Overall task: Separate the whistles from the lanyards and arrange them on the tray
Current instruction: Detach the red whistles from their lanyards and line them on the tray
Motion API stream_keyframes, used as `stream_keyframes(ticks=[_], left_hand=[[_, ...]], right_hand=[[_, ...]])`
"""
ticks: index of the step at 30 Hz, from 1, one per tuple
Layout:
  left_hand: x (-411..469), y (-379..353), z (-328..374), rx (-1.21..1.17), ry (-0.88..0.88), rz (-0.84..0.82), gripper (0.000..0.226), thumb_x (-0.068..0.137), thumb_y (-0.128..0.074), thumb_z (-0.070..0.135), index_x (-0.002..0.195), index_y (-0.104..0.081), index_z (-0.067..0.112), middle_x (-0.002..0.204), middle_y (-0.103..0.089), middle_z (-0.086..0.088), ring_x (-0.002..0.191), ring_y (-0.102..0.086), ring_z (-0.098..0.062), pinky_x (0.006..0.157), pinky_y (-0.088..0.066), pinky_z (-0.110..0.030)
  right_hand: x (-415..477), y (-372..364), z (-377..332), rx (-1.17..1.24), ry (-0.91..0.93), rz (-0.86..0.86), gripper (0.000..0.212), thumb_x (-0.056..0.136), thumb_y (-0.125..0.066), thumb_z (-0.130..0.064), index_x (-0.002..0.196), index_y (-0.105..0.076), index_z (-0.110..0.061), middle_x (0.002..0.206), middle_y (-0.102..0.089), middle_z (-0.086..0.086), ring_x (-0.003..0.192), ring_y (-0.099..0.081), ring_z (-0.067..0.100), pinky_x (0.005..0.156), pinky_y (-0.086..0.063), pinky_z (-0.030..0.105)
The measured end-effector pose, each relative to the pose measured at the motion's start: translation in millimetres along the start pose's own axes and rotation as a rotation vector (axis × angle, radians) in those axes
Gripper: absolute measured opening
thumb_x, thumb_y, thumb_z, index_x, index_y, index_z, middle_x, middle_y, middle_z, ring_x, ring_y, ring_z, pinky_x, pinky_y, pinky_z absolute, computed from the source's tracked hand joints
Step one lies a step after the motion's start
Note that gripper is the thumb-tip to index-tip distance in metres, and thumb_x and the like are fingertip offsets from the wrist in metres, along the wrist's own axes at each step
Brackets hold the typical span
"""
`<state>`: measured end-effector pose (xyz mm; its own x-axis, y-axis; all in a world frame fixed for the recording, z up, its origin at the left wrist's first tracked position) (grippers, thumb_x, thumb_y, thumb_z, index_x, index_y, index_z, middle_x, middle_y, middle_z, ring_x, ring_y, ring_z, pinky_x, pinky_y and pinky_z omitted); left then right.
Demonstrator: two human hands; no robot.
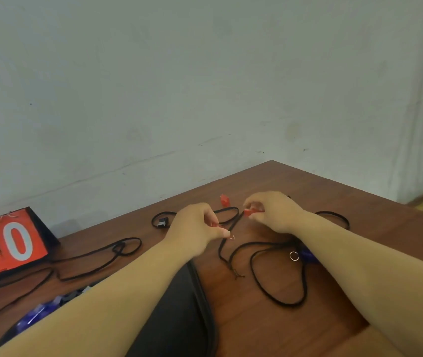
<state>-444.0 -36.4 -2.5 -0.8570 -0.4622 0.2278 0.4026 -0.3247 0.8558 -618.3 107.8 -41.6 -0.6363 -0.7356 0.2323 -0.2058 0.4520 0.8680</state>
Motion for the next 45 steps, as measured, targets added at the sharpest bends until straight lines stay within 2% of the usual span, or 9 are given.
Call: stream_keyframes(ticks=[4,8,12,16,22,29,32,38,45], left_hand=[[-0.4,15.8,-1.5,0.056,-0.018,0.072,0.031,0.076,-0.086,0.047,0.083,-0.065,0.026,0.089,-0.067,0.011,0.086,-0.061,-0.01,0.079,-0.054,-0.034],[-3.3,40.3,-9.9,0.006,-0.015,0.125,0.024,0.078,-0.086,0.042,0.086,-0.067,0.031,0.088,-0.068,0.014,0.086,-0.062,-0.005,0.079,-0.053,-0.029],[-19.0,74.8,-32.2,-0.03,-0.027,0.15,0.018,0.083,-0.083,0.037,0.098,-0.074,0.035,0.092,-0.072,0.016,0.088,-0.063,0.002,0.074,-0.044,-0.018],[-52.9,114.5,-64.6,-0.054,0.017,0.174,0.004,0.087,-0.079,0.039,0.085,-0.078,0.036,0.085,-0.075,0.02,0.084,-0.068,0.002,0.081,-0.052,-0.027],[-128.1,144.8,-118.6,0.005,0.058,-0.042,0.005,0.088,-0.076,0.043,0.087,-0.075,0.039,0.085,-0.072,0.026,0.082,-0.067,0.003,0.077,-0.05,-0.023],[-174.8,135.3,-179.2,0.018,0.048,-0.36,0.014,0.087,-0.08,0.027,0.091,-0.07,0.035,0.079,-0.069,0.031,0.076,-0.066,0.007,0.071,-0.048,-0.013],[-175.7,134.2,-193.7,0.009,0.023,-0.363,0.018,0.086,-0.082,0.025,0.095,-0.07,0.035,0.084,-0.069,0.025,0.078,-0.065,0.007,0.07,-0.047,-0.01],[-174.7,127.6,-214.5,0.002,-0.022,-0.309,0.024,0.083,-0.081,0.045,0.102,-0.068,0.039,0.101,-0.067,0.02,0.095,-0.062,0.002,0.086,-0.053,-0.021],[-179.4,126.3,-219.7,0.031,-0.014,-0.243,0.029,0.081,-0.076,0.06,0.103,-0.067,0.044,0.098,-0.065,0.019,0.094,-0.061,0.003,0.079,-0.053,-0.02]], right_hand=[[1.0,14.0,-18.9,0.079,0.055,-0.009,0.048,0.095,-0.069,-0.031,0.141,-0.057,-0.035,0.118,-0.067,-0.011,0.104,-0.06,0.007,0.095,-0.047,0.025],[5.0,20.9,-39.8,0.123,0.071,-0.052,0.057,0.096,-0.068,-0.031,0.149,-0.049,-0.034,0.131,-0.063,-0.005,0.125,-0.057,0.015,0.097,-0.039,0.024],[-0.6,25.5,-82.7,0.181,0.158,-0.084,0.04,0.094,-0.068,-0.031,0.134,-0.063,-0.037,0.133,-0.063,-0.003,0.117,-0.059,0.013,0.092,-0.04,0.024],[-7.7,14.5,-133.6,0.244,0.21,-0.148,0.033,0.089,-0.075,-0.033,0.121,-0.068,-0.036,0.122,-0.064,-0.009,0.106,-0.063,0.009,0.079,-0.043,0.017],[-18.9,-28.8,-209.6,0.136,0.344,-0.406,0.033,0.084,-0.077,-0.037,0.116,-0.069,-0.039,0.123,-0.065,-0.01,0.113,-0.062,0.01,0.097,-0.049,0.032],[-23.3,-82.5,-277.9,-0.103,0.391,-0.681,0.039,0.08,-0.084,-0.034,0.114,-0.065,-0.027,0.097,-0.067,-0.014,0.091,-0.065,0.011,0.081,-0.051,0.028],[-20.3,-92.7,-287.5,-0.12,0.399,-0.722,0.048,0.077,-0.086,-0.04,0.118,-0.064,-0.031,0.109,-0.068,-0.013,0.094,-0.065,0.006,0.075,-0.048,0.022],[-22.9,-98.9,-274.0,-0.019,0.347,-0.732,0.054,0.078,-0.085,-0.037,0.124,-0.058,-0.046,0.113,-0.064,-0.019,0.09,-0.067,0.0,0.078,-0.051,0.019],[-30.3,-106.3,-277.9,-0.017,0.351,-0.688,0.049,0.085,-0.078,-0.027,0.127,-0.06,-0.045,0.102,-0.063,-0.019,0.082,-0.063,-0.009,0.064,-0.048,0.011]])
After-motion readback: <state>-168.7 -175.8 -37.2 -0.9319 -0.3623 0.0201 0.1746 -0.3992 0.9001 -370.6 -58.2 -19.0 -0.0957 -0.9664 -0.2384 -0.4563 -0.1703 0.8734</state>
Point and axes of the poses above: each hand's wrist, its own x-axis towards the middle knuckle, its own y-axis out of the back of the hand, z = x × y, the point moved 2 cm from there along x, towards the middle knuckle
